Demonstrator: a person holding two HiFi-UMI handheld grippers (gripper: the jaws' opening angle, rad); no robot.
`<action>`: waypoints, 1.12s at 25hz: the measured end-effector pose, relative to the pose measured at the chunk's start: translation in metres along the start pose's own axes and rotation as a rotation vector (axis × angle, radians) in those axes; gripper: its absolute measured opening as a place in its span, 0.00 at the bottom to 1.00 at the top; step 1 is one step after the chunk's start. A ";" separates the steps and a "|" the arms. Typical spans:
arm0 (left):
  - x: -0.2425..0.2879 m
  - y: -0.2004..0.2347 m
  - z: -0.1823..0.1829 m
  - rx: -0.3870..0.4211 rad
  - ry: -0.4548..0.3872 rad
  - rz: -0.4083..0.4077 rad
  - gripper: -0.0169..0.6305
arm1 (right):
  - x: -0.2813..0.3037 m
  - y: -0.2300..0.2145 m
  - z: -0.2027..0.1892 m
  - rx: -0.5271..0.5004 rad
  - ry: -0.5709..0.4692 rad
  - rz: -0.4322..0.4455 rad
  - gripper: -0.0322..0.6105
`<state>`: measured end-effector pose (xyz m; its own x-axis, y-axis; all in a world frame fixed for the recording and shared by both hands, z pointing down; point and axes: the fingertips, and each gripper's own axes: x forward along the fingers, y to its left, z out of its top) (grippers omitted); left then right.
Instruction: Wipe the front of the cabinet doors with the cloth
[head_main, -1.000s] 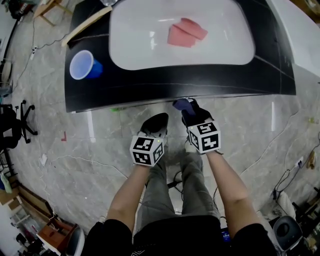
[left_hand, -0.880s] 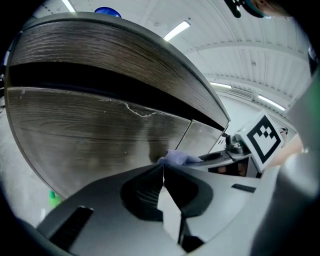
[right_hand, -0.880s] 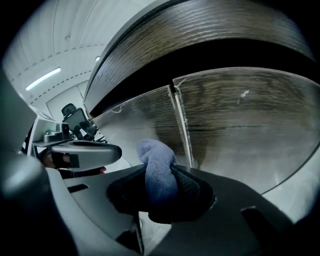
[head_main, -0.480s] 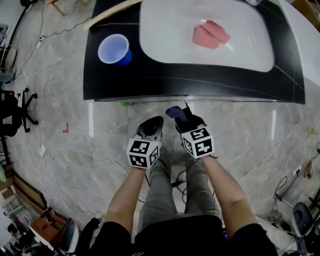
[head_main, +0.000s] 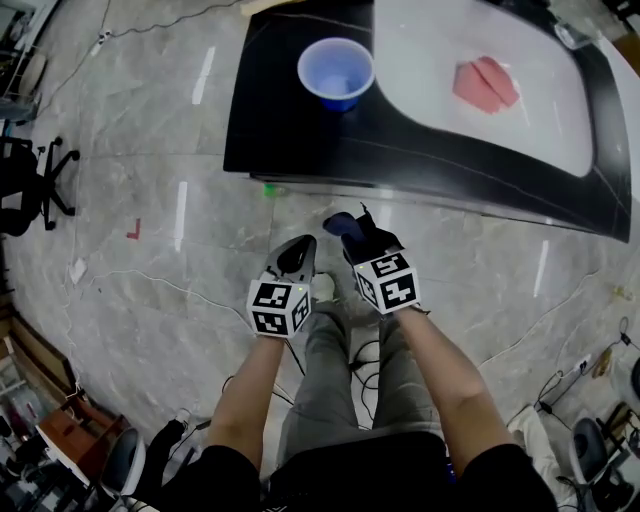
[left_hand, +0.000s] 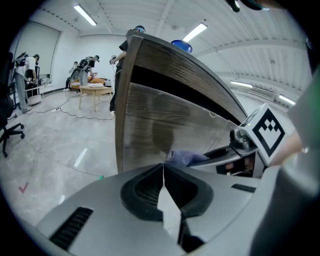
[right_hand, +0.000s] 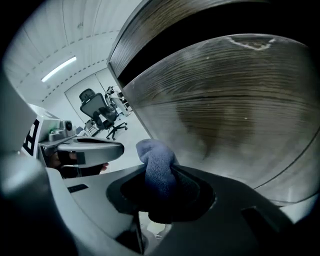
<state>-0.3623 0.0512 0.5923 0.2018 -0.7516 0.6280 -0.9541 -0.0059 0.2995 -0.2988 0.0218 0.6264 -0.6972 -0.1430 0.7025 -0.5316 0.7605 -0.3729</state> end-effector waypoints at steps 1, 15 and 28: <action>-0.002 0.008 -0.002 -0.007 0.001 0.009 0.05 | 0.007 0.005 0.001 -0.007 0.006 0.005 0.23; -0.001 0.073 -0.018 -0.012 0.012 0.055 0.05 | 0.088 0.038 0.023 -0.080 0.045 0.036 0.23; 0.012 0.077 -0.012 -0.043 0.010 0.080 0.05 | 0.085 -0.007 0.029 -0.058 0.024 -0.057 0.23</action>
<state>-0.4302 0.0499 0.6315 0.1279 -0.7418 0.6583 -0.9569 0.0822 0.2785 -0.3685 -0.0139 0.6712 -0.6547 -0.1728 0.7359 -0.5409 0.7872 -0.2964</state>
